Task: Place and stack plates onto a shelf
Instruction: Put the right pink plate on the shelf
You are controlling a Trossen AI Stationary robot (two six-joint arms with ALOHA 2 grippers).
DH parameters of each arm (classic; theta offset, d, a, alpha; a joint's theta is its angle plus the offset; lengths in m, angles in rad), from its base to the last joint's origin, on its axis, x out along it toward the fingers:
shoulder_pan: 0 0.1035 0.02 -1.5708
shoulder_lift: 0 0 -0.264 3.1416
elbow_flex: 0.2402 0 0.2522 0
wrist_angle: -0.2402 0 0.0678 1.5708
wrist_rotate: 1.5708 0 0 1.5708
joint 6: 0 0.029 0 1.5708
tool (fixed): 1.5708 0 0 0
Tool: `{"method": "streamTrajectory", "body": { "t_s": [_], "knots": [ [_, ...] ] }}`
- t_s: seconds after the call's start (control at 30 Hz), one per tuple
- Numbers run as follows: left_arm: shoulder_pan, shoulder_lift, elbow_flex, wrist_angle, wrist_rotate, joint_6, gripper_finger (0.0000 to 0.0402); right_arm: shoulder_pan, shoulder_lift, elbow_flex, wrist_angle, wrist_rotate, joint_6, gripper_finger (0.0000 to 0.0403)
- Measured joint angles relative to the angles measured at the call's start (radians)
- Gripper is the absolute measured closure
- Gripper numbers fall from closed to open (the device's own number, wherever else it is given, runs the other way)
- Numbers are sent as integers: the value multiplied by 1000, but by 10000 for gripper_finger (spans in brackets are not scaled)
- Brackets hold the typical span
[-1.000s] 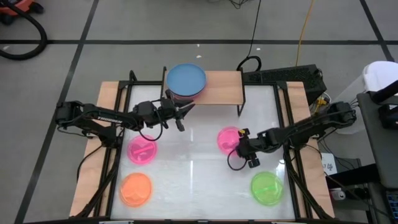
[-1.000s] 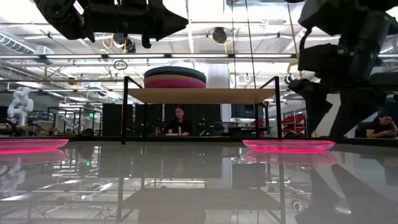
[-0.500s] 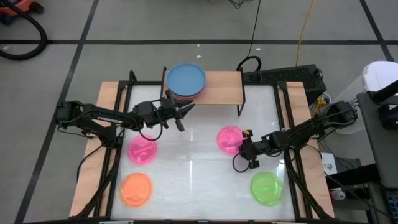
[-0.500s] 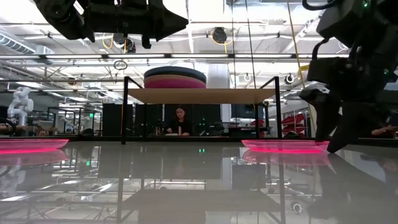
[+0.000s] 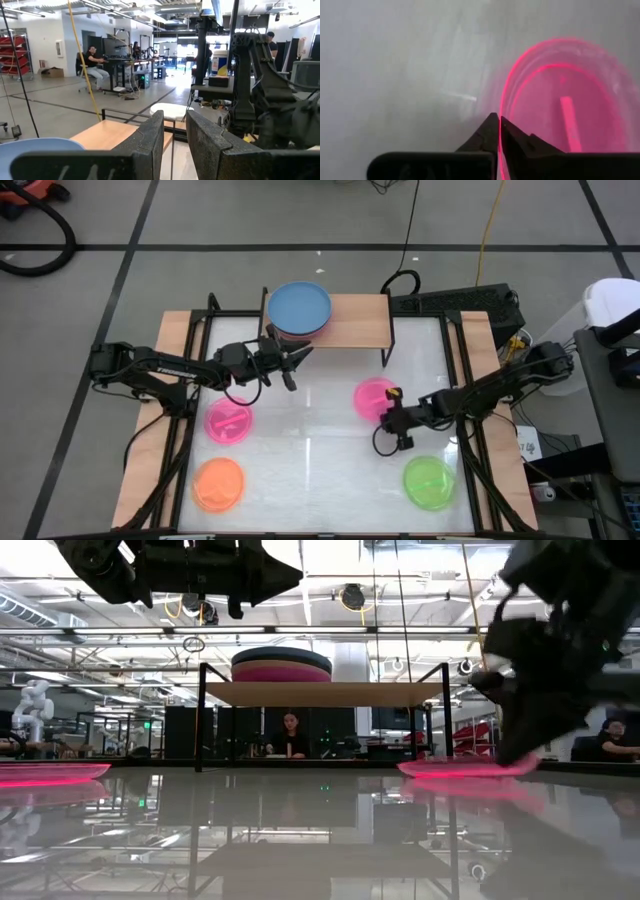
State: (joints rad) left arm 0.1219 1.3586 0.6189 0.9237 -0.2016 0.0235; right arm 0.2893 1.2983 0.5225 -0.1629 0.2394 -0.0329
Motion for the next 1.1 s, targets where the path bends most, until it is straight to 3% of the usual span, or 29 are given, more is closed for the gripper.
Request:
{"method": "streamTrajectory", "body": {
  "t_s": [0.13, 0.27, 0.5, 0.7, 0.87, 0.97, 1.1],
  "knots": [
    [0, 0, 0, 0, 0, 0, 314, -1, -25, 87, -43, 38, -117, 402],
    [0, 0, 0, 0, 0, -1, 314, -23, -47, 193, -28, 163, -316, 403],
    [0, 0, 0, 5, 0, -3, 314, -190, -47, 265, 102, 288, -625, 403],
    [0, 0, 0, 7, 0, -6, 314, -417, -46, 265, 215, 271, -694, 403],
    [0, 0, 0, 8, 0, -3, 314, -586, -40, 265, 226, 98, -634, 403],
    [0, 0, 0, 8, 0, -2, 314, -642, -23, 265, 223, 6, -608, 403],
    [0, 0, 0, 8, 0, 2, 314, -663, -4, 265, 244, -8, -602, 403]
  ]
}}
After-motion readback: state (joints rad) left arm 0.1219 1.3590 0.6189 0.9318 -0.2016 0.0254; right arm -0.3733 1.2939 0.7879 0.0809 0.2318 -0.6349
